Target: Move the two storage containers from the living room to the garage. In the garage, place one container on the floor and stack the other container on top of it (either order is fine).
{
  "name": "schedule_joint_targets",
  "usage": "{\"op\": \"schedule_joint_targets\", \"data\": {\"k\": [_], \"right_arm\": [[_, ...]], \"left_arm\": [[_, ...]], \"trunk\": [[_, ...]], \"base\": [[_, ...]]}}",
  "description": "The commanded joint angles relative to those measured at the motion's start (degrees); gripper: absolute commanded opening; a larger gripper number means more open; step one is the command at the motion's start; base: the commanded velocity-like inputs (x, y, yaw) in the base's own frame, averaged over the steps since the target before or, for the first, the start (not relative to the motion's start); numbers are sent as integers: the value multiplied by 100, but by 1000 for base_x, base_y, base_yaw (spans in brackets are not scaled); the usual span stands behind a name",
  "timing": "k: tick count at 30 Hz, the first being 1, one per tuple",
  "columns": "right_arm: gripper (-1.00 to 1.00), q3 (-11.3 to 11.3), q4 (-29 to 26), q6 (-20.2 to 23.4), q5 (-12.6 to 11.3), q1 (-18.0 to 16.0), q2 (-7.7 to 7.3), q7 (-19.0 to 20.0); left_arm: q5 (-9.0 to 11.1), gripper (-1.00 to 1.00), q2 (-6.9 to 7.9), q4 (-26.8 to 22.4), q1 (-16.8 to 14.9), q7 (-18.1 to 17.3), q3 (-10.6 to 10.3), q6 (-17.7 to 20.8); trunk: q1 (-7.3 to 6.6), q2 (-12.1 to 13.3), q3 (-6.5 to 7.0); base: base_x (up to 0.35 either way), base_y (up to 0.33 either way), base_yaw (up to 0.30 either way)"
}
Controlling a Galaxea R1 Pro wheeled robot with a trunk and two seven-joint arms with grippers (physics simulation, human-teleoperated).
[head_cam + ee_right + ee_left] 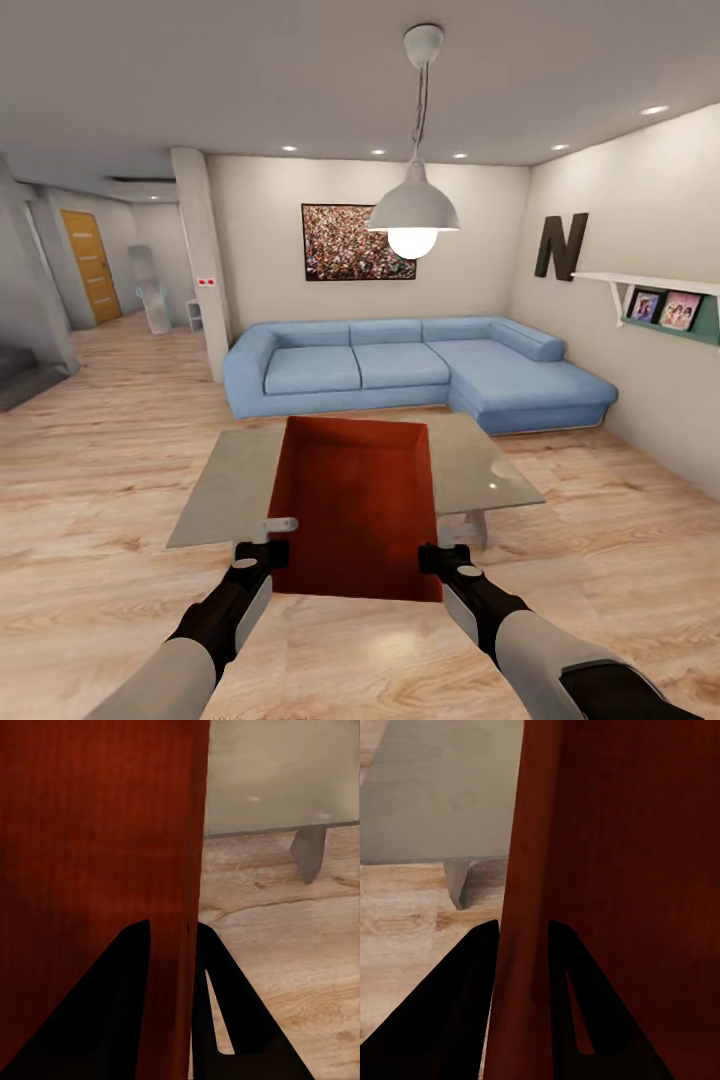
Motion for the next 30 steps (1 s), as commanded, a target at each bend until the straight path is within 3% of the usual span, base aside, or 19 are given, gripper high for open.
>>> {"op": "schedule_joint_targets", "data": {"k": [1, 30], "right_arm": [[-100, -64, -11, -219, 10, -8, 3, -391], [-100, -64, -11, -219, 10, -8, 3, -391]], "left_arm": [[-9, -100, -9, 10, 1, 222, 11, 45], [-9, -100, -9, 9, 1, 222, 47, 46]], "trunk": [[1, -8, -9], [1, -8, -9]], "base": [[0, 0, 272], [0, 0, 272]]}}
